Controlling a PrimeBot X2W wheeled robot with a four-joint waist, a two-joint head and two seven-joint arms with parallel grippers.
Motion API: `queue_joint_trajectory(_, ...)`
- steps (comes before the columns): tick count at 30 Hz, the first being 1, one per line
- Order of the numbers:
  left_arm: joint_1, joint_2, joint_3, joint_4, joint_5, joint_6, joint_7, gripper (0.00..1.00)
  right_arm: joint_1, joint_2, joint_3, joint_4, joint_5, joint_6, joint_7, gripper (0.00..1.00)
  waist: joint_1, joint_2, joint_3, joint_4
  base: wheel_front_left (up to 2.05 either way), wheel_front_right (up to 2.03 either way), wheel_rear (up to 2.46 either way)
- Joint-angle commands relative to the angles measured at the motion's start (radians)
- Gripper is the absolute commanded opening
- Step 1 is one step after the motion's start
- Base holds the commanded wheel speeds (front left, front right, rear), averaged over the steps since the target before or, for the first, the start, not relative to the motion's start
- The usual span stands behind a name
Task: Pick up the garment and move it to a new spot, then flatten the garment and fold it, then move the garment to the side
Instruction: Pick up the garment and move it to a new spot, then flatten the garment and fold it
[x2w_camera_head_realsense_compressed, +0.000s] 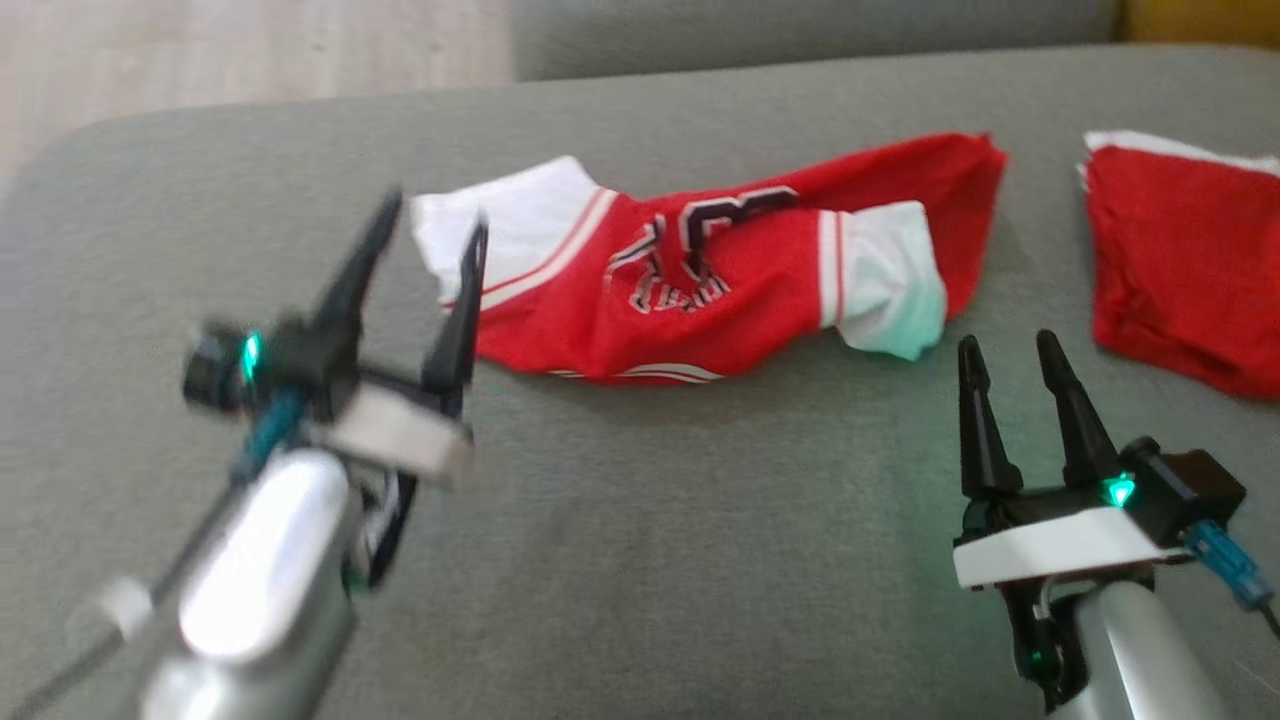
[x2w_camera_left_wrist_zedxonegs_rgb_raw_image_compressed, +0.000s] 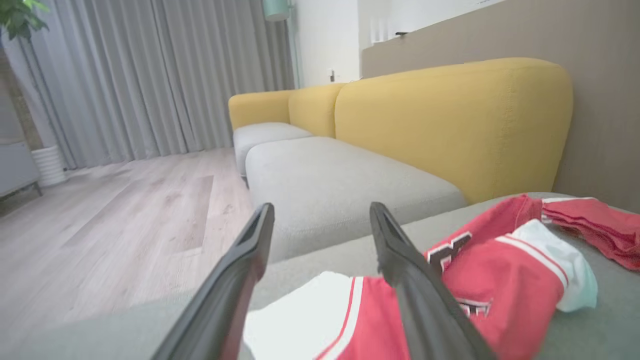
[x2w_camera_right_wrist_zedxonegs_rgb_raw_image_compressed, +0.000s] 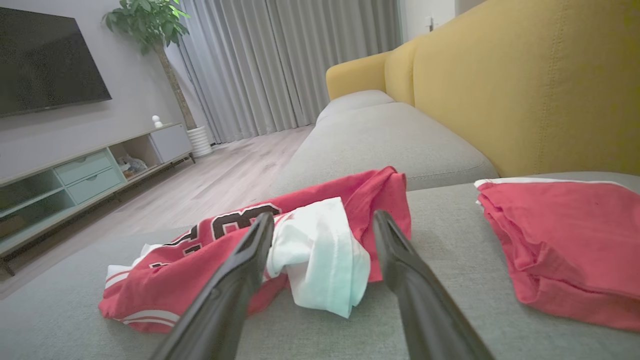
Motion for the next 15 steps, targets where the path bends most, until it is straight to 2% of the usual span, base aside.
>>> queue_joint_trajectory(1,0.024,0.022,0.046,-0.044,-0.015,0.019,-0.019,1.0,-0.002,-0.003,0.015,-0.028,-0.009,-0.001,-0.011,1.0,0.0001,0.0,-0.033,0.045,0.0,0.0,0.0)
queue_joint_trajectory(7,0.197,-0.011,0.042,-0.063,-0.059,0.061,-0.046,1.0,0.019,-0.003,0.005,-0.03,-0.013,-0.001,-0.011,1.0,0.0001,0.0,-0.044,0.075,0.0,0.0,0.0)
queue_joint_trajectory(11,0.213,-0.02,0.035,-0.068,-0.056,0.069,-0.054,1.0,0.019,-0.003,0.01,-0.03,-0.019,-0.001,-0.011,1.0,0.0001,0.0,-0.043,0.077,0.0,0.0,0.0)
queue_joint_trajectory(15,0.195,-0.022,0.02,-0.069,-0.053,0.059,-0.044,1.0,0.01,-0.003,0.016,-0.03,-0.021,-0.001,-0.011,1.0,0.0001,0.0,-0.034,0.06,0.0,0.0,0.0)
